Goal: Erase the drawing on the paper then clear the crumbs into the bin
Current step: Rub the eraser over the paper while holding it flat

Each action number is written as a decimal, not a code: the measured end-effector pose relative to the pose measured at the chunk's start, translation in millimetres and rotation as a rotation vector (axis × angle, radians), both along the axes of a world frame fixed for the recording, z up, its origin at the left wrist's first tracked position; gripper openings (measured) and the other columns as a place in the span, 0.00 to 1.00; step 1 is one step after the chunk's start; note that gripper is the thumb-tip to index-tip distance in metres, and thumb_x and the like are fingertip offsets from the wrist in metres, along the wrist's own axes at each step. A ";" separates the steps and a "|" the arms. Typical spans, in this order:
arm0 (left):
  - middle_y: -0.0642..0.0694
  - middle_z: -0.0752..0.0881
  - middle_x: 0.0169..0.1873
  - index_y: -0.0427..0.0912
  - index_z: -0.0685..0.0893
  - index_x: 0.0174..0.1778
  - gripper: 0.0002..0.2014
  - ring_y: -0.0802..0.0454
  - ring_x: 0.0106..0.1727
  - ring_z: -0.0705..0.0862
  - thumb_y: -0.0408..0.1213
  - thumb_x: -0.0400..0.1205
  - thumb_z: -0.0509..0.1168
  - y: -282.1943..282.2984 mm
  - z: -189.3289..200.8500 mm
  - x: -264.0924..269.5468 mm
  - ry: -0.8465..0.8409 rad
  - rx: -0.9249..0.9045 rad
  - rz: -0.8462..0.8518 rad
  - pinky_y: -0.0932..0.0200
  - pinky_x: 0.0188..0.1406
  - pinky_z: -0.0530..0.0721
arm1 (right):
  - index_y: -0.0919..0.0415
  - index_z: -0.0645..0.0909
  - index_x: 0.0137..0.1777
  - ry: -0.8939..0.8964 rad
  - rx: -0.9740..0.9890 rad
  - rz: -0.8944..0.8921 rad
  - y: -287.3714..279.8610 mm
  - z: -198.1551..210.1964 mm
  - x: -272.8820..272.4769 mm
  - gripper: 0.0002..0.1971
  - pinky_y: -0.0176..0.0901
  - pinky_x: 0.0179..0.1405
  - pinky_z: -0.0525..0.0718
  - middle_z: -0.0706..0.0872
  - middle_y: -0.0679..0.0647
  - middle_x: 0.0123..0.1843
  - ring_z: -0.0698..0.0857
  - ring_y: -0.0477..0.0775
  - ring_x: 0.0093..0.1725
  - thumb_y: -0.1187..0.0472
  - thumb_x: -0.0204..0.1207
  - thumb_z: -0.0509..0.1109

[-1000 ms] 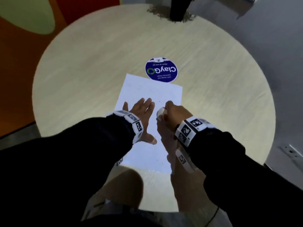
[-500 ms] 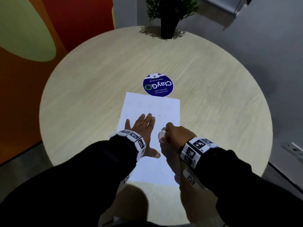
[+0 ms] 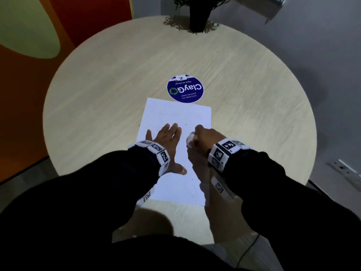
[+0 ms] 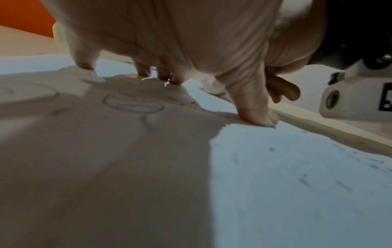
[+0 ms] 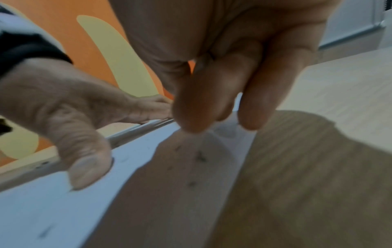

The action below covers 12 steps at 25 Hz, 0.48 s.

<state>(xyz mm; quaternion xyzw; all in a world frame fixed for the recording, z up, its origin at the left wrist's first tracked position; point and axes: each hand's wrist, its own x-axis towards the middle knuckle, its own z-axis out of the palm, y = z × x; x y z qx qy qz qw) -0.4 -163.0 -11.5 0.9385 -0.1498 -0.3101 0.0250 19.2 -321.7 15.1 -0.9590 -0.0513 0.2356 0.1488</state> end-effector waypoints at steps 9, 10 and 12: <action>0.52 0.29 0.82 0.47 0.31 0.83 0.63 0.51 0.82 0.30 0.72 0.67 0.67 -1.6 -2.3 -18.9 -0.022 -0.012 -0.003 0.30 0.78 0.40 | 0.57 0.66 0.51 -0.030 -0.053 0.014 1.2 2.3 -20.3 0.11 0.45 0.38 0.71 0.76 0.53 0.41 0.77 0.58 0.39 0.52 0.79 0.63; 0.52 0.29 0.82 0.47 0.31 0.83 0.64 0.51 0.82 0.30 0.72 0.67 0.68 -0.8 -2.5 -19.2 -0.019 -0.015 -0.003 0.30 0.78 0.40 | 0.58 0.67 0.51 -0.026 -0.069 0.019 1.5 0.3 -30.4 0.11 0.45 0.38 0.72 0.76 0.52 0.40 0.77 0.58 0.39 0.52 0.79 0.63; 0.52 0.29 0.82 0.48 0.32 0.83 0.64 0.52 0.82 0.30 0.72 0.66 0.68 1.0 -3.0 -19.0 -0.019 -0.020 -0.008 0.30 0.78 0.40 | 0.57 0.67 0.51 0.008 -0.076 0.047 0.1 -1.1 -46.6 0.11 0.46 0.40 0.75 0.79 0.53 0.41 0.78 0.58 0.40 0.52 0.79 0.63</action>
